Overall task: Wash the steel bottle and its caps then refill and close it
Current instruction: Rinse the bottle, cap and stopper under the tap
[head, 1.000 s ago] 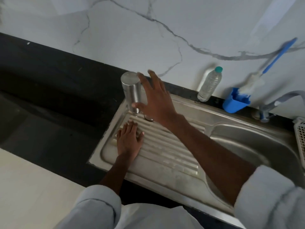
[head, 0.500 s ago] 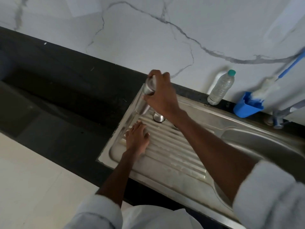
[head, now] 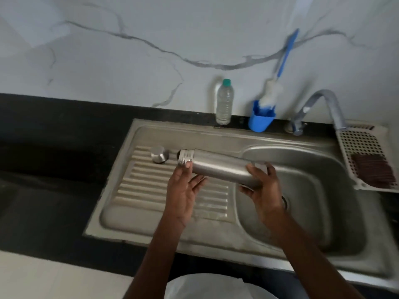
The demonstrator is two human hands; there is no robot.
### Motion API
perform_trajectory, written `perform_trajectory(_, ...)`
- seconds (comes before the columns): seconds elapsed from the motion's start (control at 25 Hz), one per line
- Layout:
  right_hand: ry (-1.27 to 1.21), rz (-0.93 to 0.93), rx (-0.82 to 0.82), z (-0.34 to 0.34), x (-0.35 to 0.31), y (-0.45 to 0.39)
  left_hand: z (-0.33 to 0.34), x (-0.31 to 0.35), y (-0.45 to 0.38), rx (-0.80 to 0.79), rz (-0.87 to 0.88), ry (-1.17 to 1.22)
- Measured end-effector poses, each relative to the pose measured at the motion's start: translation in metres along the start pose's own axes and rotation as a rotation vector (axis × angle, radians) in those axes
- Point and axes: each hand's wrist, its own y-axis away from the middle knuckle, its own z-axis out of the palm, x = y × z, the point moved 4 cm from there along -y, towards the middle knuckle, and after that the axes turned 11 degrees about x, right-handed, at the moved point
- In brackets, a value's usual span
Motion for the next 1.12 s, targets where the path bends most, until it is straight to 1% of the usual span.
perform_trajectory(0.08, 0.021, 0.057, 0.073, -0.046, 0.002, -0.016, 0.035, -0.026, 0.001, -0.039, -0.014, -0.112)
perform_trajectory(0.2, 0.109, 0.118, 0.128, -0.108, 0.006, -0.043, 0.094, -0.054, 0.007, -0.115, 0.063, -0.285)
perform_trajectory(0.24, 0.160, 0.101, 0.130, -0.127, 0.005, -0.054, 0.114, -0.061, 0.007, -0.141, 0.091, -0.337)
perform_trajectory(0.32, 0.256, 0.017, 0.076, -0.154, 0.001, -0.069, 0.148, -0.072, 0.004, -0.208, 0.169, -0.456)
perform_trajectory(0.36, 0.292, -0.031, 0.028, -0.162, -0.007, -0.075, 0.165, -0.080, 0.003, -0.268, 0.213, -0.540)
perform_trajectory(0.44, 0.468, -0.151, -0.089, -0.166, -0.024, -0.085, 0.194, -0.101, -0.005, -0.365, 0.277, -0.690)
perform_trajectory(0.48, 0.585, -0.211, -0.119, -0.164, -0.030, -0.091, 0.208, -0.110, -0.007, -0.404, 0.282, -0.737)
perform_trajectory(0.52, 0.691, -0.262, -0.102, -0.161, -0.035, -0.098, 0.221, -0.117, -0.008, -0.436, 0.278, -0.762)
perform_trajectory(0.56, 0.760, -0.309, -0.033, -0.159, -0.041, -0.106, 0.234, -0.123, -0.009, -0.480, 0.285, -0.806)
perform_trajectory(0.64, 0.716, -0.370, 0.097, -0.158, -0.052, -0.122, 0.259, -0.131, -0.011, -0.621, 0.359, -0.933)
perform_trajectory(0.68, 0.658, -0.363, 0.134, -0.160, -0.056, -0.132, 0.269, -0.135, -0.017, -0.683, 0.374, -0.987)
perform_trajectory(0.72, 0.630, -0.333, 0.169, -0.161, -0.060, -0.139, 0.278, -0.137, -0.027, -0.700, 0.361, -1.000)
perform_trajectory(0.76, 0.625, -0.302, 0.200, -0.163, -0.062, -0.145, 0.287, -0.135, -0.038, -0.669, 0.358, -0.991)
perform_trajectory(0.8, 0.645, -0.275, 0.227, -0.165, -0.062, -0.152, 0.294, -0.134, -0.054, -0.597, 0.398, -0.976)
perform_trajectory(0.88, 0.676, -0.254, 0.253, -0.167, -0.057, -0.166, 0.306, -0.137, -0.087, -0.493, 0.500, -1.042)
perform_trajectory(0.92, 0.682, -0.263, 0.262, -0.167, -0.056, -0.171, 0.312, -0.139, -0.098, -0.463, 0.509, -1.081)
perform_trajectory(1.0, 0.678, -0.280, 0.267, -0.166, -0.054, -0.183, 0.325, -0.146, -0.115, -0.453, 0.496, -1.148)
perform_trajectory(1.04, 0.673, -0.283, 0.260, -0.164, -0.053, -0.188, 0.331, -0.150, -0.121, -0.453, 0.518, -1.178)
perform_trajectory(1.12, 0.659, -0.283, 0.257, -0.161, -0.053, -0.192, 0.341, -0.156, -0.124, -0.436, 0.653, -1.207)
